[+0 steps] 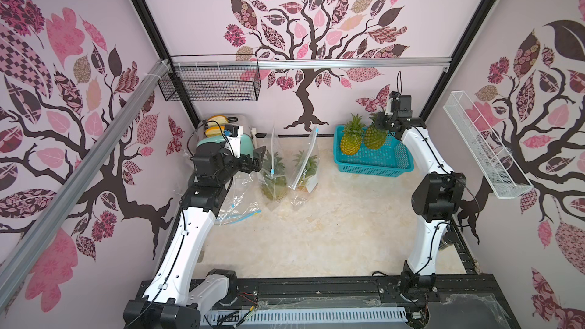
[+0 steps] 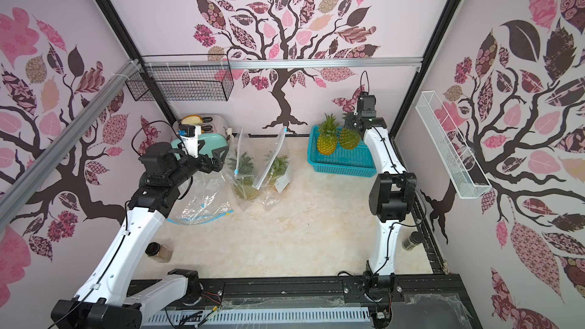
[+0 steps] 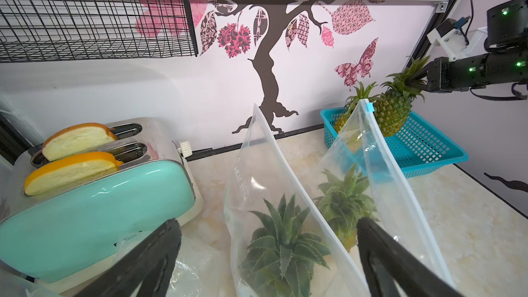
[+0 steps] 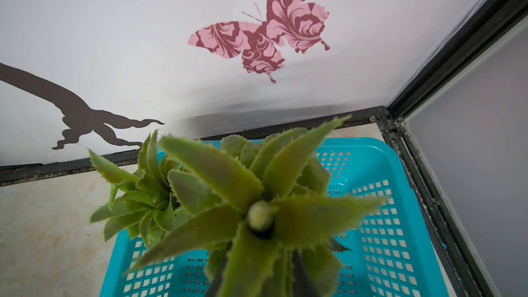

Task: Open the zip-top bag and take out the pineapple
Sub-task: Place the pineapple in the basket.

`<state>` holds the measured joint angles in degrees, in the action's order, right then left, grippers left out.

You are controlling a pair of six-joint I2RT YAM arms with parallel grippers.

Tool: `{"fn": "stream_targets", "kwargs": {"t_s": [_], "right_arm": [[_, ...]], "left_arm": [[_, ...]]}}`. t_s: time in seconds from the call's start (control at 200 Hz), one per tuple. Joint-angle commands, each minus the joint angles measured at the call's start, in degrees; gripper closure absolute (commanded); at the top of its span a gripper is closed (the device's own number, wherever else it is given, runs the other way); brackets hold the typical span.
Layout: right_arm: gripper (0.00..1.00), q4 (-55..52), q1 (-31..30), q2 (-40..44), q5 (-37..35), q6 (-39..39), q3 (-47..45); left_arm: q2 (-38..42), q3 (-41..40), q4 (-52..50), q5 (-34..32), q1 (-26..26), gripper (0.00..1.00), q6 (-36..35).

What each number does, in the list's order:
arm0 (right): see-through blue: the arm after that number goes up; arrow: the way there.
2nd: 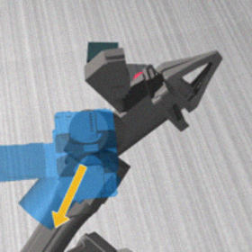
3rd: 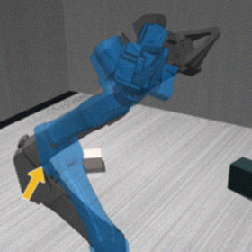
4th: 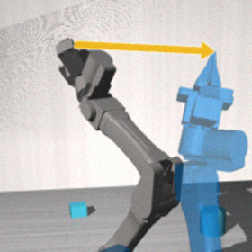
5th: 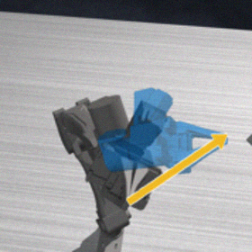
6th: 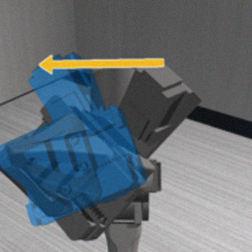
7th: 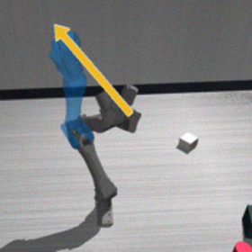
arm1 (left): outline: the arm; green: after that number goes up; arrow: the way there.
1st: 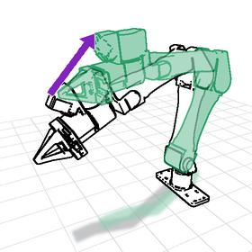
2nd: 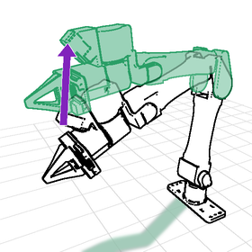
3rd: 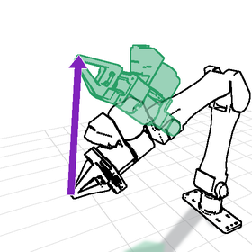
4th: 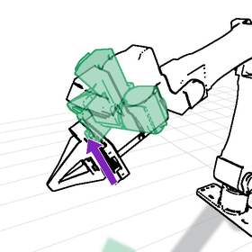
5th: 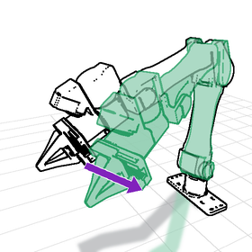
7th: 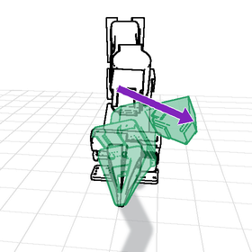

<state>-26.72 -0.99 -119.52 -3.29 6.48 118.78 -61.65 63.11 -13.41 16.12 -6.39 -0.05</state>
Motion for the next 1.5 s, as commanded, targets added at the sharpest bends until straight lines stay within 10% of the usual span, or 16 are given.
{"fn": "stream_targets", "kwargs": {"t_s": [0.0,1.495], "right_arm": [[1.0,4.3,0.1,-0.4,-0.8,0.3,3.6],[1.0,8.6,0.7,-10.9,6.9,-0.2,8.9]], "left_arm": [[0.3,-0.1,-0.2,0.2,-0.1,0.02,-0.5],[-1.2,0.5,-1.3,0.8,-0.1,0.02,-1.5]]}}
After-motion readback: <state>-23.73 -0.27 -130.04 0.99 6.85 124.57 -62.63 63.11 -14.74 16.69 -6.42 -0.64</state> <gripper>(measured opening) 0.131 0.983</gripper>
